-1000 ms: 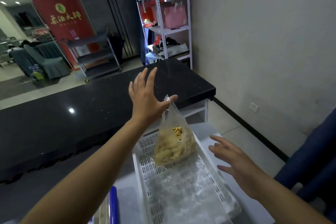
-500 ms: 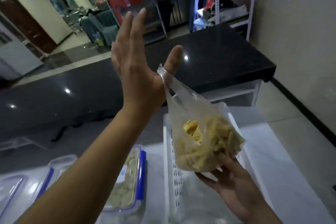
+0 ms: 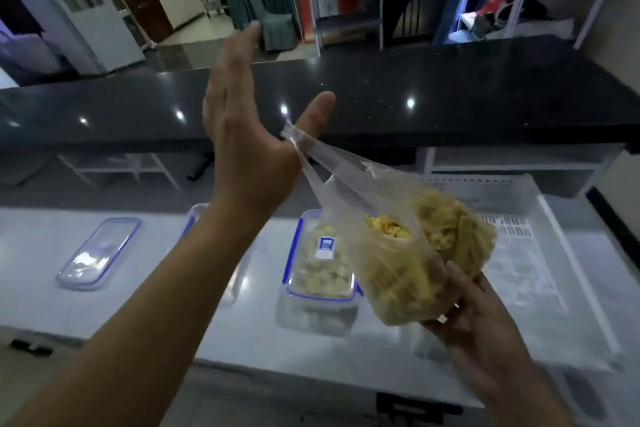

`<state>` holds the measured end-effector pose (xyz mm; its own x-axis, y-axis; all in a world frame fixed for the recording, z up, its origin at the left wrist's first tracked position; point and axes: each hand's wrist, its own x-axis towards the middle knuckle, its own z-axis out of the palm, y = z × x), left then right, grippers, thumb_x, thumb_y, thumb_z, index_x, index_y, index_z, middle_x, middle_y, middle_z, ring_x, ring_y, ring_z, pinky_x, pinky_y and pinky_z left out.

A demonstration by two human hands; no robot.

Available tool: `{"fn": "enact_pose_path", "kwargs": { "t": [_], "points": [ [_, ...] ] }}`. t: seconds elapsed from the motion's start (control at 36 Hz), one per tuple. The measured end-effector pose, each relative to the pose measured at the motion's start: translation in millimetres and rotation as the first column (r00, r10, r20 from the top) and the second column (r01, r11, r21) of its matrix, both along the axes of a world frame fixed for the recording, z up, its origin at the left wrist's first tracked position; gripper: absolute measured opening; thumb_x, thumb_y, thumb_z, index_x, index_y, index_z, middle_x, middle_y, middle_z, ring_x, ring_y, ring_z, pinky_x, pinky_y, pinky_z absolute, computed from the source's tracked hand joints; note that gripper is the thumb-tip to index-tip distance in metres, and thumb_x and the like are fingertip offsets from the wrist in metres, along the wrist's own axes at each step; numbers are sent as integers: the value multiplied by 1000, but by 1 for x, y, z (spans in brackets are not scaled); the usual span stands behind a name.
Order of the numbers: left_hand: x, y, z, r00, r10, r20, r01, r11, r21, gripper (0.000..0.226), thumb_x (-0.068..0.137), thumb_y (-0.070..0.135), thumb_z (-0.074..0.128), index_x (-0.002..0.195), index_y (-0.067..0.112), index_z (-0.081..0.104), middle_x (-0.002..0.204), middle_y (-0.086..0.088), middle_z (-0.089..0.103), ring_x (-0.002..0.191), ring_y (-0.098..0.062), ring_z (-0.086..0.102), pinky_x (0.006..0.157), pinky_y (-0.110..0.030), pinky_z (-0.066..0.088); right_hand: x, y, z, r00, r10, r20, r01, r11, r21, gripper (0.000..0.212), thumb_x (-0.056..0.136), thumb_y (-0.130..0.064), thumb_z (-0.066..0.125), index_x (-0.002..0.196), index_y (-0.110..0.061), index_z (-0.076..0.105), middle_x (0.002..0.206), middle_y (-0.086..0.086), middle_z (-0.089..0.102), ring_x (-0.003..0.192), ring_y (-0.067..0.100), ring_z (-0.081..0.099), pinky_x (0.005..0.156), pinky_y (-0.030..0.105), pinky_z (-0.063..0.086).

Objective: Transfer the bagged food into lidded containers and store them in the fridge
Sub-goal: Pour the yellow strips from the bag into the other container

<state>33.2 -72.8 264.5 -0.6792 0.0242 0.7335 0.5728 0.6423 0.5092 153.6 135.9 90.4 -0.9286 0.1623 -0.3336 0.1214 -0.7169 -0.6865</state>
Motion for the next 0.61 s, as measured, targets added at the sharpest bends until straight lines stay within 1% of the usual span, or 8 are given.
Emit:
{"fn": "enact_pose_path", "kwargs": {
  "t": [0.03, 0.14, 0.25, 0.33, 0.39, 0.47, 0.56, 0.61],
  "points": [
    [7, -19, -4, 1000, 5, 15, -5, 1000, 20, 84, 90, 51, 66, 152, 5, 32, 158, -14, 34, 149, -27, 29, 119, -54, 28, 6, -15, -1, 1000, 11, -7, -11, 999, 31, 34, 77, -27, 69, 110, -30, 74, 118, 4, 74, 93, 20, 75, 68, 43, 61],
    [32, -93, -16, 998, 41, 56, -43, 998, 48, 83, 91, 52, 64, 153, 7, 32, 159, -12, 34, 149, -24, 28, 119, -52, 28, 32, -79, -5, 996, 84, 0, -84, 987, 136, 39, 76, -27, 71, 115, -26, 72, 120, 6, 73, 99, 24, 74, 76, 47, 59],
    [48, -158, -31, 994, 77, 77, -78, 997, 8, 83, 90, 53, 65, 154, 9, 32, 159, -12, 33, 149, -25, 28, 118, -54, 27, 53, -141, -18, 990, 127, 64, -137, 971, 196, 40, 76, -27, 70, 116, -28, 72, 116, 6, 74, 92, 22, 74, 78, 48, 55],
    [52, -196, -46, 989, 85, 120, -84, 996, -13, 84, 89, 52, 67, 155, 14, 32, 160, -10, 31, 150, -24, 25, 119, -56, 24, 59, -172, -21, 990, 98, 104, -121, 962, 245, 36, 77, -24, 70, 113, -22, 71, 109, 6, 76, 87, 21, 75, 77, 47, 56],
    [48, -216, -56, 983, 102, 151, -98, 995, -33, 83, 89, 50, 69, 155, 16, 32, 161, -9, 31, 150, -23, 22, 121, -54, 20, 58, -183, -17, 988, 74, 133, -110, 952, 285, 35, 77, -23, 69, 112, -21, 71, 108, 5, 76, 85, 19, 75, 78, 48, 57],
    [32, -240, -70, 977, 118, 179, -110, 992, -53, 81, 89, 47, 69, 155, 18, 32, 162, -10, 29, 151, -25, 20, 123, -50, 14, 45, -186, -9, 988, 51, 145, -100, 931, 350, 32, 79, -23, 70, 111, -25, 71, 112, 4, 76, 91, 21, 74, 84, 53, 55],
    [9, -257, -89, 973, 130, 190, -119, 990, -69, 80, 88, 46, 67, 155, 19, 32, 162, -11, 27, 151, -27, 21, 123, -49, 13, 24, -183, -6, 992, -4, 129, -51, 904, 424, 27, 88, -18, 67, 112, -28, 71, 112, 4, 76, 91, 20, 75, 83, 52, 56],
    [-9, -267, -104, 965, 154, 214, -140, 987, -79, 79, 89, 44, 67, 155, 20, 32, 163, -10, 26, 151, -27, 20, 123, -51, 13, 3, -186, -7, 994, -25, 108, -29, 882, 470, 31, 84, -17, 68, 112, -29, 71, 110, 4, 76, 91, 20, 75, 80, 51, 57]
  ]
}}
